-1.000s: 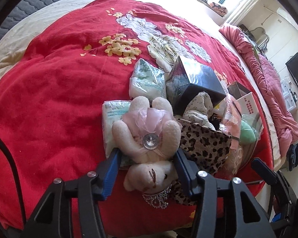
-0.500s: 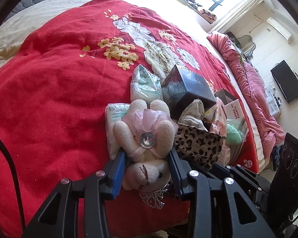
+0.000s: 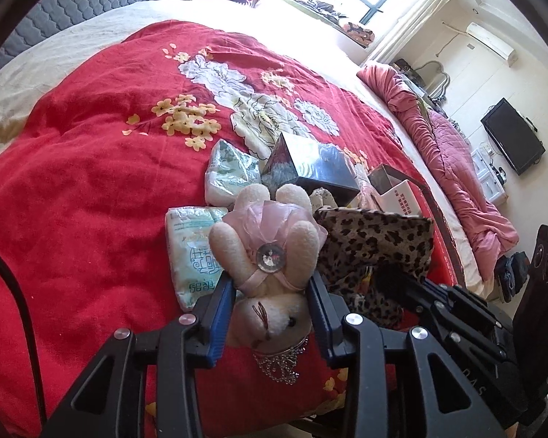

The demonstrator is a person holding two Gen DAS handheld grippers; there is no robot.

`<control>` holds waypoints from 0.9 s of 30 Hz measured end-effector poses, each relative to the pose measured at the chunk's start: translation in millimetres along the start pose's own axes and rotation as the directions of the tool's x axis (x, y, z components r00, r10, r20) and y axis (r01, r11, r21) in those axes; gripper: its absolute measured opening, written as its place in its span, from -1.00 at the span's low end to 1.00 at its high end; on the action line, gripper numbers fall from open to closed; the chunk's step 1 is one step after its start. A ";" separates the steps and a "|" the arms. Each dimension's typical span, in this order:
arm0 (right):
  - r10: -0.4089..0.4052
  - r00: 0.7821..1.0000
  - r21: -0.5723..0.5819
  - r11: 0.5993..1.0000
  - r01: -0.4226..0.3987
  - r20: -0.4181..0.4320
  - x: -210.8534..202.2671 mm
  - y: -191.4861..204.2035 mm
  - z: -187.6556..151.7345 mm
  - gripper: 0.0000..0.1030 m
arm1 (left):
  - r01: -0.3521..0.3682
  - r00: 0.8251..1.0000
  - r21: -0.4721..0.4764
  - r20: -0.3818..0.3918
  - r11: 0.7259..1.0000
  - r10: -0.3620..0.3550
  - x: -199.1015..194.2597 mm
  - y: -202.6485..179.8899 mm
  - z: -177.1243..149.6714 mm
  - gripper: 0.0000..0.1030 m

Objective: Organize soft objects
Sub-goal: 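Grasp the plush bunny with the left tool while the right grasps the leopard scrunchie, then carry the bunny and scrunchie with both tools over the pink book tray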

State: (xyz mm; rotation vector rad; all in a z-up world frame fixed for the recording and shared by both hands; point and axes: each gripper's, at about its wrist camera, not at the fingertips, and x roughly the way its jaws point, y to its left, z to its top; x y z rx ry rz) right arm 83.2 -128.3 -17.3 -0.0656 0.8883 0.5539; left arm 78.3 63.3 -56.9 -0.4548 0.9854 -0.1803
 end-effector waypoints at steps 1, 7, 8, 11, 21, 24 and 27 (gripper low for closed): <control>0.001 1.000 -0.004 1.000 -0.001 0.012 -4.2 -0.6 1.5 -0.85 | -0.007 1.000 0.005 0.006 1.000 0.007 -1.9 -2.4 -0.5 -0.23; 0.008 0.998 -0.029 1.000 -0.006 0.070 -27.3 2.8 8.0 -0.85 | -0.042 0.999 0.045 0.032 0.998 0.040 -14.0 -18.4 -6.6 -0.23; 0.012 0.997 -0.030 1.000 -0.010 0.079 -30.2 3.0 8.8 -0.85 | -0.053 0.998 0.055 0.038 0.997 0.051 -16.0 -21.6 -7.7 -0.23; 0.013 0.995 -0.036 0.999 -0.009 0.100 -40.8 4.5 9.5 -0.85 | -0.071 0.996 0.075 0.060 0.995 0.066 -23.8 -30.1 -9.6 -0.23; -0.020 0.982 -0.049 0.998 0.030 0.190 -80.9 2.9 15.4 -0.85 | -0.102 0.990 0.115 0.109 0.988 0.089 -47.4 -60.0 -8.5 -0.23; -0.022 0.977 -0.037 0.999 0.031 0.212 -92.9 -2.6 17.2 -0.85 | -0.113 0.987 0.130 0.130 0.985 0.096 -54.5 -69.9 -6.8 -0.23; -0.029 0.972 -0.024 0.999 0.036 0.234 -105.7 -9.2 19.2 -0.85 | -0.117 0.986 0.146 0.137 0.982 0.097 -59.8 -80.7 -3.8 -0.23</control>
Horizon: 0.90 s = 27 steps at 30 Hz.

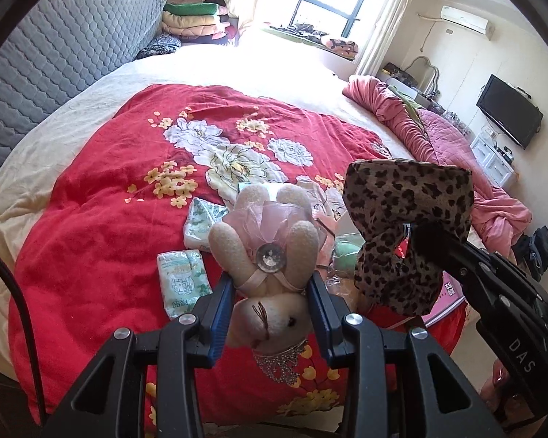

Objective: Organize soft objects
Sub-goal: 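Carry the bunny and scrunchie with both tools over the pink book tray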

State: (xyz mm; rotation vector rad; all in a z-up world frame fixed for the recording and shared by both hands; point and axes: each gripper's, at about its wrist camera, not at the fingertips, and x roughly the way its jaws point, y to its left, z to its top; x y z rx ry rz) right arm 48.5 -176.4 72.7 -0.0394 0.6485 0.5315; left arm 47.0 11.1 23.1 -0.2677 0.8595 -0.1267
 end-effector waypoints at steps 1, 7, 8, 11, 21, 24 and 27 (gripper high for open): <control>-0.005 1.000 0.004 1.000 0.005 0.010 -5.0 -2.2 0.5 -0.85 | -0.005 1.000 0.008 0.005 1.000 0.005 -1.7 -3.5 1.6 -0.23; -0.038 0.997 0.032 0.999 0.036 0.063 -28.3 -22.5 6.0 -0.85 | -0.014 1.000 0.050 0.025 0.999 0.013 -10.9 -30.5 15.9 -0.23; -0.048 0.996 0.038 0.998 0.045 0.072 -32.6 -26.5 6.4 -0.85 | -0.014 0.999 0.056 0.029 0.998 0.012 -12.4 -35.6 18.8 -0.23; -0.081 0.992 0.054 0.996 0.077 0.096 -44.6 -39.3 8.7 -0.85 | -0.002 0.999 0.086 0.037 0.996 -0.001 -14.8 -53.0 26.5 -0.23; -0.212 0.966 0.171 0.968 0.186 0.150 -83.5 -101.6 9.1 -0.86 | 0.060 0.998 0.189 0.002 0.980 -0.061 6.7 -127.9 39.6 -0.23; -0.261 0.954 0.204 0.952 0.229 0.149 -91.2 -123.8 6.4 -0.86 | 0.084 0.996 0.217 -0.024 0.973 -0.080 18.6 -152.4 40.4 -0.23; -0.326 0.935 0.221 0.930 0.293 0.136 -99.2 -143.5 0.6 -0.86 | 0.115 0.993 0.247 -0.064 0.962 -0.102 34.0 -176.6 40.3 -0.23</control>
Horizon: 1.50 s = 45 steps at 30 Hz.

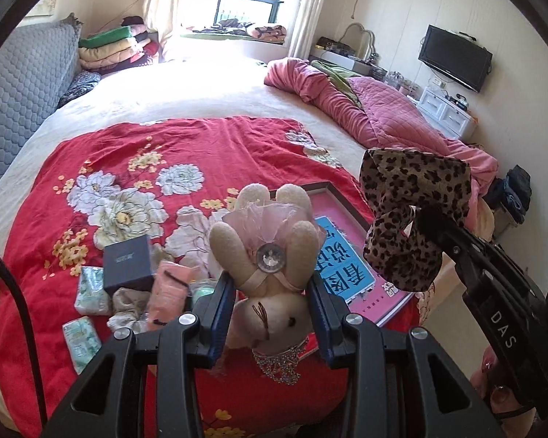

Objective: Organize soft objects
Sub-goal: 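Carry the bunny and scrunchie with both tools over the pink book tray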

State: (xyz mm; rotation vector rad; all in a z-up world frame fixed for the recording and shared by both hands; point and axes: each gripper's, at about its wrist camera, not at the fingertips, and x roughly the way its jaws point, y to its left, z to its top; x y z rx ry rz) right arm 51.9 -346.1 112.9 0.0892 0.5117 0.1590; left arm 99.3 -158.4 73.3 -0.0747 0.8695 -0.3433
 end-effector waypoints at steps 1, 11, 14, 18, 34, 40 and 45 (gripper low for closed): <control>-0.013 1.000 0.011 1.000 0.013 -0.001 0.7 -8.3 0.5 -0.86 | 0.006 1.000 0.012 -0.011 1.000 -0.006 6.8 -6.9 2.1 -0.23; -0.088 0.993 0.184 0.978 0.102 -0.083 19.1 -93.2 -22.8 -0.86 | 0.041 0.985 0.115 -0.173 0.992 -0.021 83.9 -78.2 11.0 -0.23; -0.078 0.990 0.212 0.972 0.103 -0.120 27.3 -109.2 -33.1 -0.85 | 0.040 0.975 0.124 -0.222 0.992 -0.011 107.1 -87.4 9.5 -0.23; -0.057 0.984 0.219 0.971 0.094 -0.167 40.7 -121.9 -45.8 -0.85 | 0.040 0.965 0.132 -0.264 0.990 -0.004 130.7 -97.0 3.5 -0.23; -0.045 0.930 0.274 0.950 0.153 -0.366 91.2 -151.2 -93.8 -0.84 | 0.042 0.923 0.201 -0.383 0.979 0.039 184.3 -117.2 -22.0 -0.23; -0.116 0.904 0.220 0.950 0.222 -0.412 101.9 -153.6 -102.7 -0.80 | 0.055 0.912 0.175 -0.410 0.983 0.022 193.3 -115.0 -26.5 -0.22; -0.150 0.901 0.207 0.946 0.251 -0.408 101.5 -157.7 -103.8 -0.70 | 0.042 0.912 0.177 -0.408 0.983 0.035 196.1 -114.2 -29.6 -0.20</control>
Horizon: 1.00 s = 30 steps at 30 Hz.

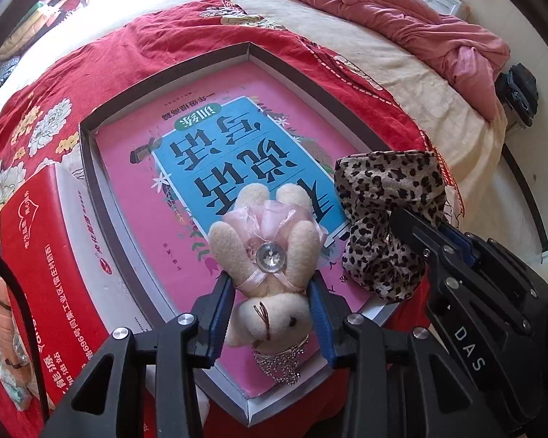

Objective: Organize soft objects
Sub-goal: 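Carry the bunny and scrunchie with both tools over the pink book tray, then open both tools to drop the bunny and scrunchie into the tray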

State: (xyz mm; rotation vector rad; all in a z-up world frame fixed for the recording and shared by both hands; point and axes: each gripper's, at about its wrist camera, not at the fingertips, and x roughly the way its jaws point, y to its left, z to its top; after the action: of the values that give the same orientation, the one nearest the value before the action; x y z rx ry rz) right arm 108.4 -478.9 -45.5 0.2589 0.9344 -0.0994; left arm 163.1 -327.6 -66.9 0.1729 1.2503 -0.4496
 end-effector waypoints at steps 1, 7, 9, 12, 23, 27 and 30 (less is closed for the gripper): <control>-0.002 1.000 -0.004 1.000 0.002 0.001 -0.2 -0.1 0.0 -0.68 | 0.000 1.000 0.002 0.005 1.000 0.000 0.0 -0.6 0.1 -0.20; -0.017 1.000 0.016 1.000 0.017 0.019 -5.0 -3.2 2.0 -0.39 | -0.007 1.000 -0.003 0.005 1.000 0.007 4.5 0.1 2.1 -0.17; -0.024 0.999 0.027 0.999 0.023 0.027 -7.4 -5.2 2.8 -0.39 | -0.009 1.000 -0.003 0.008 1.000 0.009 4.2 0.3 1.8 -0.17; -0.038 0.998 0.033 0.999 0.037 0.040 -11.2 -6.2 4.1 -0.30 | -0.007 1.000 0.002 0.010 1.000 0.007 4.4 -0.5 1.3 -0.16; -0.071 0.993 0.065 0.996 0.065 0.092 -27.7 -12.4 9.0 0.00 | -0.003 0.999 0.012 0.038 1.000 0.002 -8.1 -5.0 -4.1 0.08; -0.073 0.991 0.073 0.995 0.066 0.108 -35.2 -11.8 10.9 0.09 | -0.002 0.998 0.004 0.060 1.000 0.002 -15.3 -2.4 -5.8 0.28; -0.067 0.989 0.084 0.995 0.056 0.132 -45.7 -10.1 13.6 0.11 | -0.001 0.997 -0.001 0.075 1.000 0.001 -23.3 0.0 -9.4 0.28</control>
State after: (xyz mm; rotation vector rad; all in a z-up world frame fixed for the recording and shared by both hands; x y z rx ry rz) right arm 89.9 -493.5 -2.8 0.2936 0.8048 -0.2087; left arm 149.2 -318.8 -47.9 0.1542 1.1766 -0.4507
